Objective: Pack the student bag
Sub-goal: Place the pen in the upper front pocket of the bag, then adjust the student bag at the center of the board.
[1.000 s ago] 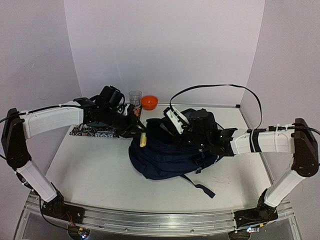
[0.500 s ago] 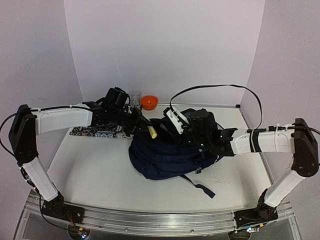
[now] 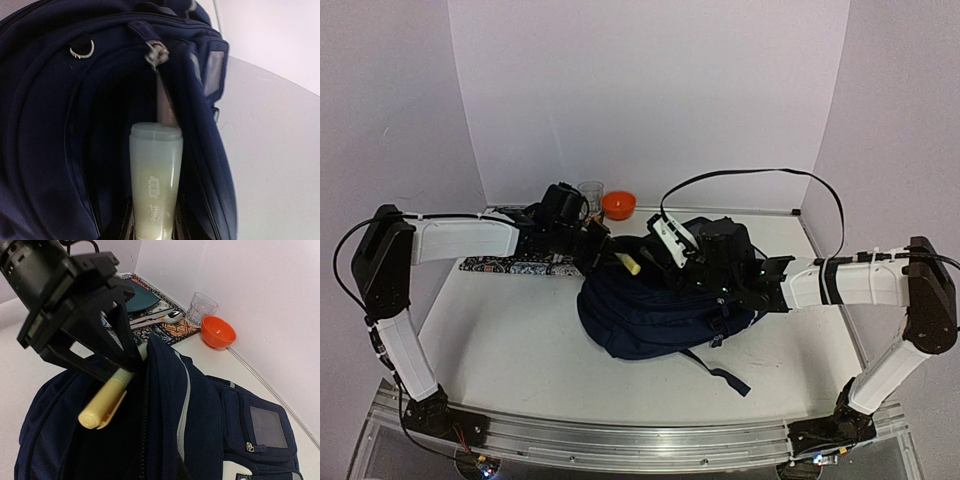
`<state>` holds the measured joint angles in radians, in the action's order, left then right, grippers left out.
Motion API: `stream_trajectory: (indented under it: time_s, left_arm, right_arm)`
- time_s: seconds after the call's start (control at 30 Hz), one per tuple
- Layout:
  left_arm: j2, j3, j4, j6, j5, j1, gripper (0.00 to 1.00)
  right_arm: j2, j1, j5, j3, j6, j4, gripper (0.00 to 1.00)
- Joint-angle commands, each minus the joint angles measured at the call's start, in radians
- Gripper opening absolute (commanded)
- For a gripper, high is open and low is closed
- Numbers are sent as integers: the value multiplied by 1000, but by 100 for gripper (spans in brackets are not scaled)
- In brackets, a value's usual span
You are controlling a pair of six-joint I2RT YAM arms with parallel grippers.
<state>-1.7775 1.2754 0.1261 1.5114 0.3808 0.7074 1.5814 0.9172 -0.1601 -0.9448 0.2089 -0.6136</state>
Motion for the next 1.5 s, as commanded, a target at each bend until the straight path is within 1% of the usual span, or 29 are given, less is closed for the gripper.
stream_trajectory:
  time_s: [0.0, 0.1, 0.2, 0.37, 0.43, 0.53, 0.6, 0.73, 0.87, 0.97, 1.07, 1.17, 1.23, 1.37, 1.47]
  left_arm:
    - [-55, 71, -83, 33, -15, 13, 12]
    - [-75, 80, -114, 48, -2, 17, 17]
    - [-71, 87, -153, 48, -8, 20, 33]
    - [-16, 36, -154, 9, -39, 20, 54]
    - [20, 2, -151, -13, -49, 20, 60]
    - [72, -41, -131, -64, -61, 20, 66]
    - [111, -63, -58, -130, -85, 20, 68]
    - [204, -110, 53, -261, -161, 21, 71]
    - [286, -157, 139, -375, -238, 31, 72]
    - [315, -153, 204, -470, -309, 57, 72]
    - [326, -139, 231, -552, -356, 91, 73]
    - [313, -106, 259, -632, -423, 148, 74]
    - [304, -99, 273, -651, -437, 151, 75]
    - [266, -97, 276, -696, -396, 57, 78]
    - [198, -41, 277, -775, -372, -8, 79]
  right_arm:
    - [-33, 23, 71, -75, -37, -130, 0]
    - [-34, 24, 79, -81, -41, -129, 0]
    - [-34, 24, 77, -83, -42, -128, 1]
    - [-43, 24, 61, -94, -43, -103, 5]
    - [-49, 24, 55, -99, -45, -85, 8]
    - [-58, 24, 47, -111, -48, -37, 11]
    - [-69, 25, 43, -123, -59, 20, 16]
    - [-86, 24, 78, -159, -103, 152, 32]
    - [-120, 23, 123, -167, -166, 257, 41]
    - [-161, 23, 151, -157, -202, 337, 48]
    - [-205, 20, 177, -146, -260, 412, 57]
    - [-246, -1, 165, -126, -314, 477, 61]
    - [-274, -24, 173, -102, -352, 512, 61]
    - [-313, -39, 172, -49, -387, 531, 63]
    - [-321, -41, 125, -28, -471, 554, 65]
